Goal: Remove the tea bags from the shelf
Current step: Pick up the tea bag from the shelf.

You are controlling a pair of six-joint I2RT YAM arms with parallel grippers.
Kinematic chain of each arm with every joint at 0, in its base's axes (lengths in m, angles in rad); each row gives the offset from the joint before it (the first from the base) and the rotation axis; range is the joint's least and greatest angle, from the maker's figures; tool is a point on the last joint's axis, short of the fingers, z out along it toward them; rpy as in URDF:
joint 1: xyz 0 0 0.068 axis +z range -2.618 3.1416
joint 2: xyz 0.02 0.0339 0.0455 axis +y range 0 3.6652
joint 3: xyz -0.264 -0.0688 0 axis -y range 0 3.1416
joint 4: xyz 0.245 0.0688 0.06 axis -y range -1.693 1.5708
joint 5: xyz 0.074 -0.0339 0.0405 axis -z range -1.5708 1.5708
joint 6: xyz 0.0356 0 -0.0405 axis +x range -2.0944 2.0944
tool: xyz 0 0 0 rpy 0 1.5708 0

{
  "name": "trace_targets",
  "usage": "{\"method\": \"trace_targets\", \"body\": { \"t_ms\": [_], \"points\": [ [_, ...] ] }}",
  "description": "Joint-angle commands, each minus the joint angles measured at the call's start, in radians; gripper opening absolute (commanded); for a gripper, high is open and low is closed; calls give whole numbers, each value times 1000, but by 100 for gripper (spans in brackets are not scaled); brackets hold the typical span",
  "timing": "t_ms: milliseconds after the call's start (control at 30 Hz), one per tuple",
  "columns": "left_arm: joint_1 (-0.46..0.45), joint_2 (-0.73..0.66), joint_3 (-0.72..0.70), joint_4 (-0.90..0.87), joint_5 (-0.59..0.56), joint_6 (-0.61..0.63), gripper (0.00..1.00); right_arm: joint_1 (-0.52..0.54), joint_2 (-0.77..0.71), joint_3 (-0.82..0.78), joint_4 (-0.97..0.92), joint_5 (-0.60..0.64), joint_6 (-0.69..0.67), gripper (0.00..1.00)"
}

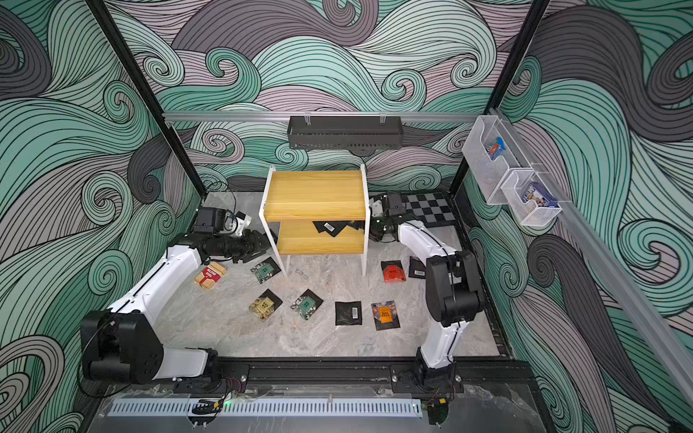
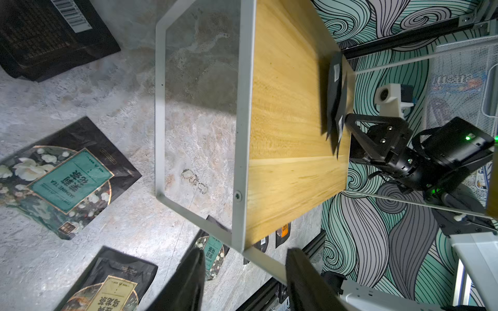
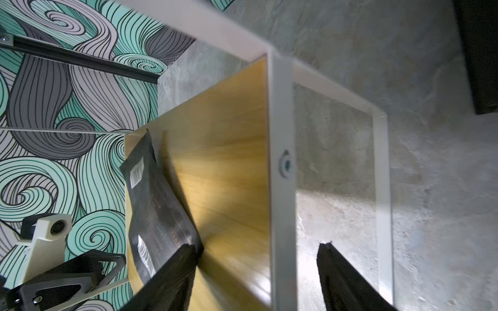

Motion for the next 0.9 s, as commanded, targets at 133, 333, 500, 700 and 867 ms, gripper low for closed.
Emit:
{"method": "trace_targets", "body": {
  "t_ms": [133,333,500,700,867],
  "points": [
    [-7,-26,1,-36,-6,25,52,-22,-102,-77,-40,43,-31,74],
    [-7,-46,-1,-50,-16,32,52,-50,-174,-106,-40,30,-34,74],
    [-7,-56,1,-58,-17,33,52,-46,-212,-85,-40,-13,-33,76],
    [-7,-62,0,-62,-16,28,52,-26,-174,-49,-40,-87,-45,80],
    [-8,-69,-15,-54,-11,19,52,-7,-116,-28,-43,-89,-60,81]
  ]
}}
